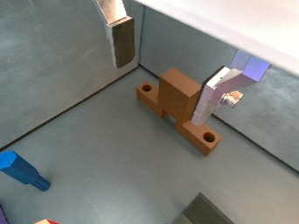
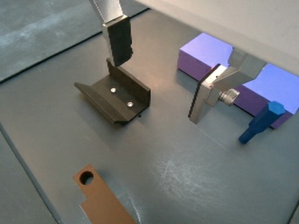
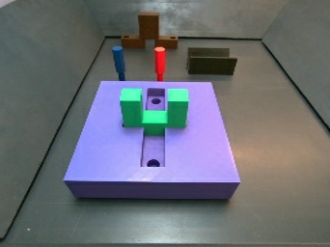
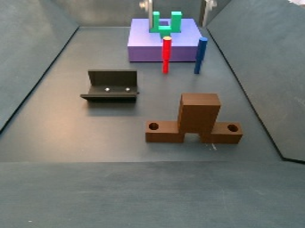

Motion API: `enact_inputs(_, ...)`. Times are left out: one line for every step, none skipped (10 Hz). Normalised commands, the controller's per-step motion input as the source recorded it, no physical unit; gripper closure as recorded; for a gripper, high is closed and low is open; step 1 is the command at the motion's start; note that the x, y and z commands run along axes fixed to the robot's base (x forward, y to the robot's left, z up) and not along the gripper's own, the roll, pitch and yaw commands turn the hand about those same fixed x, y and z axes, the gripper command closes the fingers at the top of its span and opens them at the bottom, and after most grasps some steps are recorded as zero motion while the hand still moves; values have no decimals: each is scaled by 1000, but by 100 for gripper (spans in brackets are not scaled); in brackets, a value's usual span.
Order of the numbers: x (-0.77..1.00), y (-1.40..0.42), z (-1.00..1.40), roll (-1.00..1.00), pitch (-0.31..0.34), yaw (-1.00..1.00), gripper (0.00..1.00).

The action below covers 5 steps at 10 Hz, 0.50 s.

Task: Pick up the brown object. Move up. Move to above the board. Insert the brown object.
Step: Pick up the brown object.

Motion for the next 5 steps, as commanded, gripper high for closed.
enact_inputs(0, 11, -31, 0, 0, 0, 0)
enact_inputs(-57, 140, -123, 0, 0, -6, 0)
enact_inputs(-60, 334, -134, 0, 0, -20, 0)
enact_inputs(-63, 660, -129, -110, -21, -57, 0)
enact_inputs(-11, 697, -126, -131, -21, -77, 0)
